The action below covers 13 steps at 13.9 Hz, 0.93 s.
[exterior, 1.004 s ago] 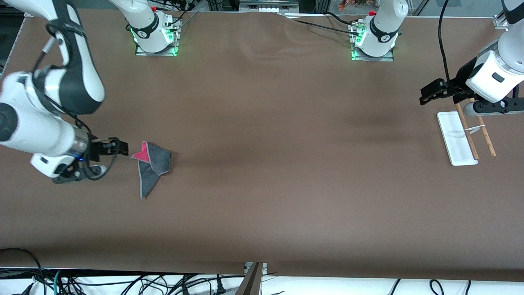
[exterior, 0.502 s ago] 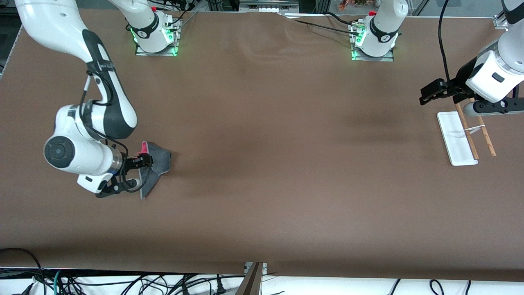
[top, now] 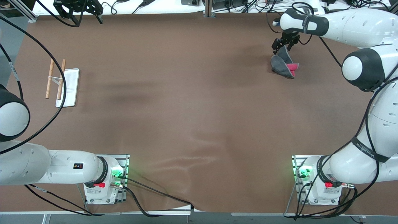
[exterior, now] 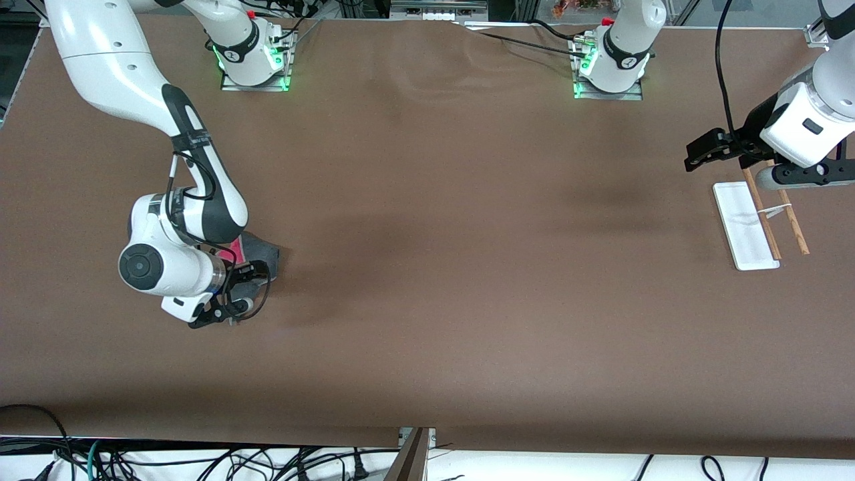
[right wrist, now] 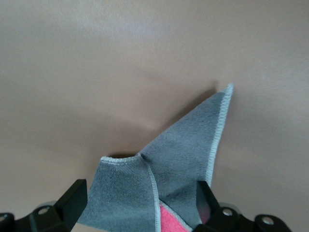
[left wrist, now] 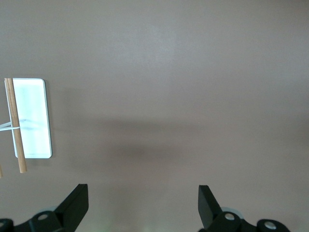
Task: Pass towel and hang on rack
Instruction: 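Close the right gripper on the grey towel's corner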
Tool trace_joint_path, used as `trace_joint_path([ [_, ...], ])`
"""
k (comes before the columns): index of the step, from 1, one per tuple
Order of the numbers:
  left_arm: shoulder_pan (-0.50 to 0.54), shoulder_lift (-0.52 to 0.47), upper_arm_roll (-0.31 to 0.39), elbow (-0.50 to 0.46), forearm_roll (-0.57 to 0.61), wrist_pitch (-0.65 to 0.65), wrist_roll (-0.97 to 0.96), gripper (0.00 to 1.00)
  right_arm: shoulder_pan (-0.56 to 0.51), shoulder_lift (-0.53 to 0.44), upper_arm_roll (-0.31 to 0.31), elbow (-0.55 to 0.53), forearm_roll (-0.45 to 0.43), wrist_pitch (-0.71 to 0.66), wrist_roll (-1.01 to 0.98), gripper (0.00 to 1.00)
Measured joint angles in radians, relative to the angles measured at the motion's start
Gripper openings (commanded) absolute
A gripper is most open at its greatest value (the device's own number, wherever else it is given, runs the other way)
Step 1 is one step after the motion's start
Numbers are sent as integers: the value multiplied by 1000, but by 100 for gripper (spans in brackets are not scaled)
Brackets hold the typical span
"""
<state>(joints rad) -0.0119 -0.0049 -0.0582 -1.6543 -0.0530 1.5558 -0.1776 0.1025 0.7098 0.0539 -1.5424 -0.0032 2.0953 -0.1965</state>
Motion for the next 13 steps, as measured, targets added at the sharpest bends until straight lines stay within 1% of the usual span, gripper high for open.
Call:
trace_joint_path([
  [2, 0, 0, 0, 0, 0, 0, 0, 100, 0, 13, 0, 0, 0, 1, 0, 100],
  [4, 0, 0, 0, 0, 0, 0, 0, 100, 1, 22, 0, 0, 0, 10, 0, 97],
  [5, 0, 0, 0, 0, 0, 0, 0, 100, 1, 26, 0, 0, 1, 15, 0, 87],
  [6, 0, 0, 0, 0, 0, 0, 0, 100, 1, 31, 0, 0, 3, 17, 0, 80],
  [8, 0, 0, 0, 0, 0, 0, 0, 100, 1, 37, 0, 0, 25, 17, 0, 56],
  [10, 0, 0, 0, 0, 0, 0, 0, 100, 2, 39, 0, 0, 37, 17, 0, 37],
  [12, 0, 0, 0, 0, 0, 0, 0, 100, 2, 39, 0, 0, 38, 18, 0, 22],
  [13, 0, 0, 0, 0, 0, 0, 0, 100, 2, 39, 0, 0, 38, 18, 0, 19],
])
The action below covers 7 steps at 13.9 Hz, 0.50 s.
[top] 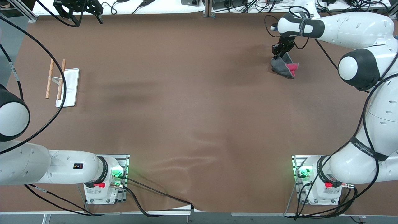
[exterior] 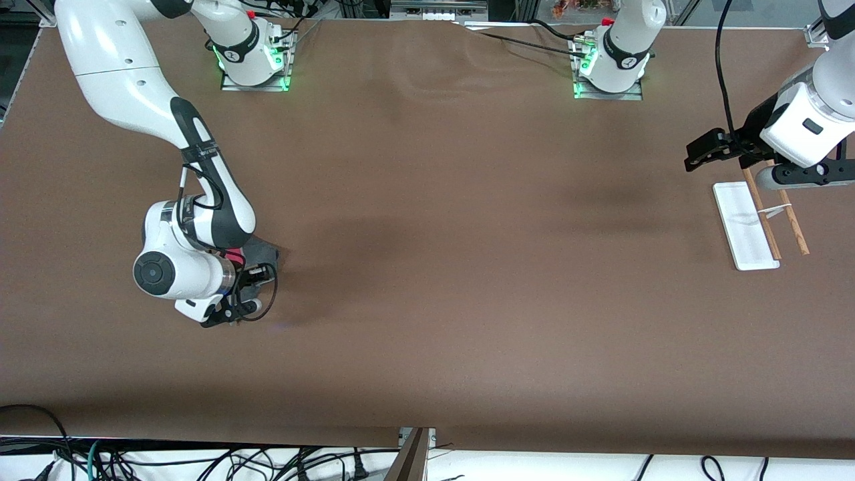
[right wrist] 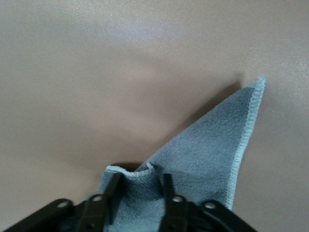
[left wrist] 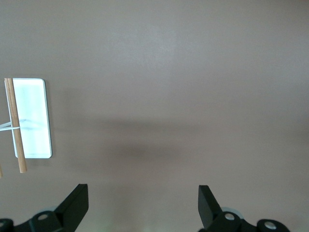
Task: Pass towel and hang on rack
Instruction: 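Close the right gripper on the grey towel's corner, then lift the grey towel with the right gripper and carry it sideways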
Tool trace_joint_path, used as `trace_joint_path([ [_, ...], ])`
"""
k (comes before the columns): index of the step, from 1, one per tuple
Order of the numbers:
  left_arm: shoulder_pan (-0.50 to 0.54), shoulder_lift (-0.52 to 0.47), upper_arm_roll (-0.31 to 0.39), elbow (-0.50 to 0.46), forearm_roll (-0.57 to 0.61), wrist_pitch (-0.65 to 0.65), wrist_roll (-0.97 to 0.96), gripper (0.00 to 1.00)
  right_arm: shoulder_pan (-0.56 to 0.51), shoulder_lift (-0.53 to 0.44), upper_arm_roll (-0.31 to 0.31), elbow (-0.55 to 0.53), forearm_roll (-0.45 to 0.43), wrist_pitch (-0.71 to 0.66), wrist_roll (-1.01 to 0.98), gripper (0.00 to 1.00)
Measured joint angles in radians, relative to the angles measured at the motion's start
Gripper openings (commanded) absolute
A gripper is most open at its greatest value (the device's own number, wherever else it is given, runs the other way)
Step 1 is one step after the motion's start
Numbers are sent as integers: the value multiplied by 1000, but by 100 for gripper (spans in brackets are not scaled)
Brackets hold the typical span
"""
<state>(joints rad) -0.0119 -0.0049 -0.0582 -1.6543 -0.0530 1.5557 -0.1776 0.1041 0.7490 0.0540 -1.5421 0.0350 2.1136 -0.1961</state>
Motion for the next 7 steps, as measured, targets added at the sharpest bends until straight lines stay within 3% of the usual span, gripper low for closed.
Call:
trace_joint_path([
  [2, 0, 0, 0, 0, 0, 0, 0, 100, 0, 0, 0, 2, 1, 0, 0, 12],
  [7, 0, 0, 0, 0, 0, 0, 0, 100, -5, -24, -1, 77, 51, -28, 0, 9],
])
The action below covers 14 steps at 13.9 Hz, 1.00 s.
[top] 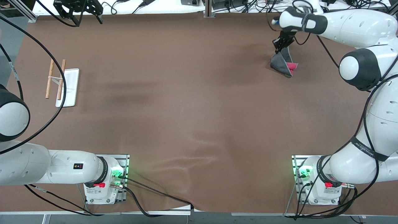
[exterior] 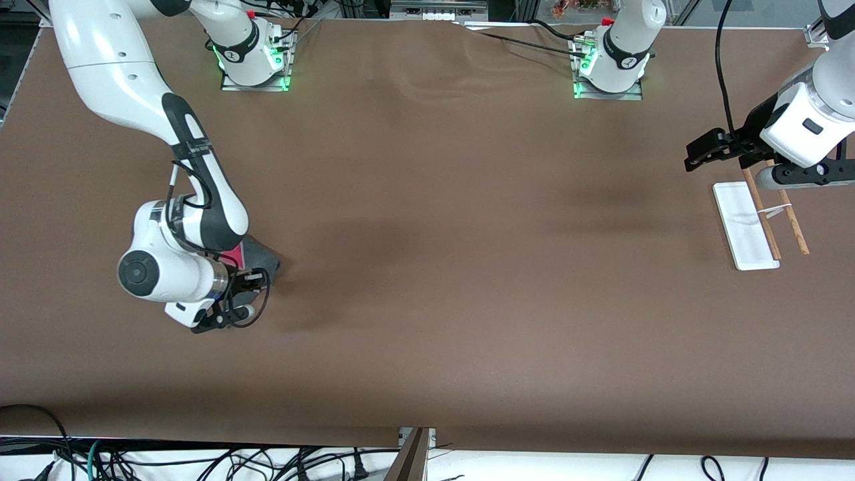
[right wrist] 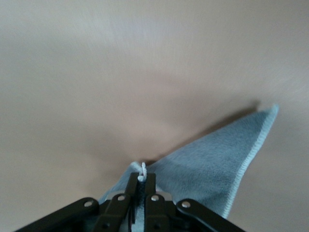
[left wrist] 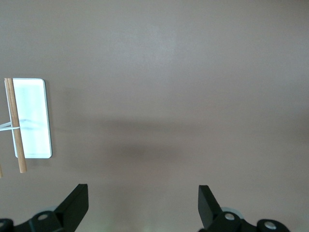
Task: Pass towel and hang on rack
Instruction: 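Lift the grey towel with the right gripper and carry it sideways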
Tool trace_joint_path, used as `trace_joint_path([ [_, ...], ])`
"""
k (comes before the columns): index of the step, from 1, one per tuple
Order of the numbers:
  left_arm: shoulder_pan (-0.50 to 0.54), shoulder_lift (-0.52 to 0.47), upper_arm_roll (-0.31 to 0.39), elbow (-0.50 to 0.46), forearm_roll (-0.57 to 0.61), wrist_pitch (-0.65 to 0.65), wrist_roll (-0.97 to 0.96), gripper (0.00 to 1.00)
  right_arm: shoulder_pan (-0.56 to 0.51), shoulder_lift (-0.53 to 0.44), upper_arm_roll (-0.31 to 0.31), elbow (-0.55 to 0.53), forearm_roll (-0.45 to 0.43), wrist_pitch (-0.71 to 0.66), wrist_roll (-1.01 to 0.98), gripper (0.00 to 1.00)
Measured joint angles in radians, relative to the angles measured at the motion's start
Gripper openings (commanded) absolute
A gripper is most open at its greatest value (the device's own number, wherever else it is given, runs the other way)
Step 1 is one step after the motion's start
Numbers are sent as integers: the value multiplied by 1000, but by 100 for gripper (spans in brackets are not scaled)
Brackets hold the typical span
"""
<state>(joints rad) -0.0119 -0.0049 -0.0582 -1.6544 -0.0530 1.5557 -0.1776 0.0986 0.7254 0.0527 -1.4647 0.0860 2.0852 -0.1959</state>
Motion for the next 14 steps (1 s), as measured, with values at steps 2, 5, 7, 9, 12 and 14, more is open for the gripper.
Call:
trace_joint_path([
  [2, 0, 0, 0, 0, 0, 0, 0, 100, -1, -34, 0, 63, 4, -75, 0, 9],
  [5, 0, 0, 0, 0, 0, 0, 0, 100, 0, -92, 1, 146, 5, -193, 3, 5],
  [7, 0, 0, 0, 0, 0, 0, 0, 100, 5, -115, 2, 210, 5, -269, 25, 5],
  [9, 0, 0, 0, 0, 0, 0, 0, 100, 9, -121, 4, 286, 6, -332, 42, 3],
  [12, 1, 0, 0, 0, 0, 0, 0, 100, 40, -124, 10, 347, 11, -364, 119, 3],
  [14, 1, 0, 1, 0, 0, 0, 0, 100, 91, -137, 11, 356, 11, -365, 243, 0],
])
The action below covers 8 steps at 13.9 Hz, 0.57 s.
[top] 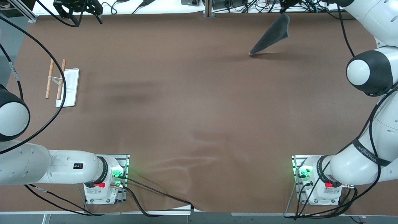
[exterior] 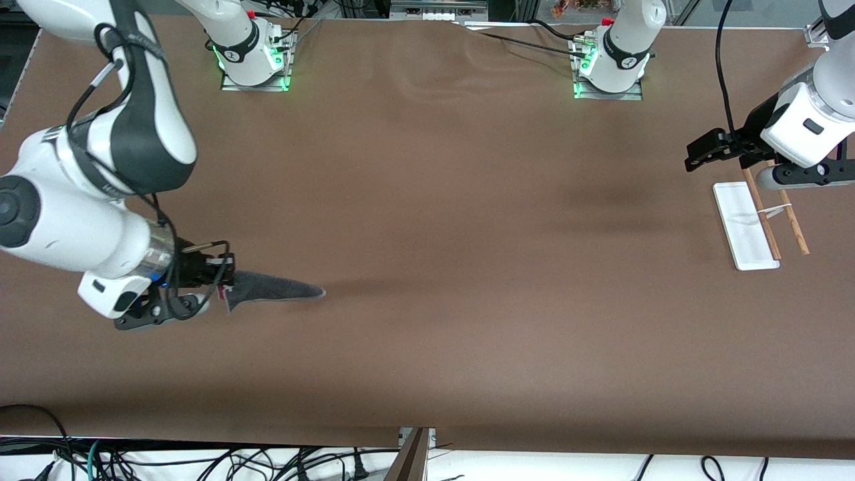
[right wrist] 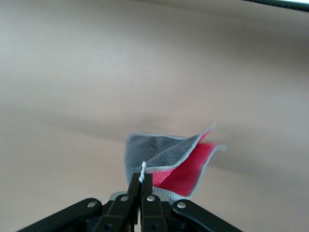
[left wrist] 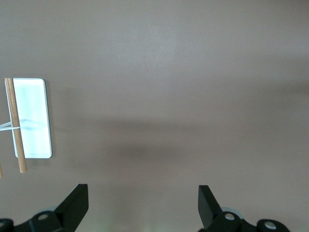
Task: Pass towel and hang on rack
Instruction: 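Lift the grey towel with the right gripper and carry it sideways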
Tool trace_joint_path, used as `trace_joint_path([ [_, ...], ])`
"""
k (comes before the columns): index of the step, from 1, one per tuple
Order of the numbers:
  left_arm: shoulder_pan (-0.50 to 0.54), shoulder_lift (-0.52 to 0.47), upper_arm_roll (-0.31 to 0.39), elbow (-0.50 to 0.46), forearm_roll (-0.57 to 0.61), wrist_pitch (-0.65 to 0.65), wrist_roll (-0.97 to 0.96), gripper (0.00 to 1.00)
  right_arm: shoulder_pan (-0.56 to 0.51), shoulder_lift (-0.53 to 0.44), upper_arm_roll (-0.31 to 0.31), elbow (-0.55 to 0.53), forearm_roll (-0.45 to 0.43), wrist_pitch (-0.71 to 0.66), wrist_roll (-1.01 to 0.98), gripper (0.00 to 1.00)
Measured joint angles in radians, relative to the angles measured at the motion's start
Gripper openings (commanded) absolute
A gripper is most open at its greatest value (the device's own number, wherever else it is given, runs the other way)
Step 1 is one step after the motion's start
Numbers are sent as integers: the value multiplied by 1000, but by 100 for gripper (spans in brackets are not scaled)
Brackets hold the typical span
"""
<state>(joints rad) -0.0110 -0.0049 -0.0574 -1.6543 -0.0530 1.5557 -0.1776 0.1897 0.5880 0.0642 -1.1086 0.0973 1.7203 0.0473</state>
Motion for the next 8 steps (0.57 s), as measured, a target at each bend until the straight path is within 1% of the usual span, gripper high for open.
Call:
trace_joint_path([
  [2, 1, 0, 2, 0, 0, 0, 0, 100, 59, -10, 3, 11, 1, 2, 153, 0],
  [4, 2, 1, 6, 0, 0, 6, 0, 100, 115, -11, 19, 40, 1, 22, 303, 0],
  [6, 8, 14, 10, 1, 0, 18, 0, 100, 158, -12, 57, 59, 2, 74, 464, 0],
  [8, 11, 42, 14, 10, 0, 24, 0, 100, 186, -12, 115, 61, 2, 147, 627, 0],
])
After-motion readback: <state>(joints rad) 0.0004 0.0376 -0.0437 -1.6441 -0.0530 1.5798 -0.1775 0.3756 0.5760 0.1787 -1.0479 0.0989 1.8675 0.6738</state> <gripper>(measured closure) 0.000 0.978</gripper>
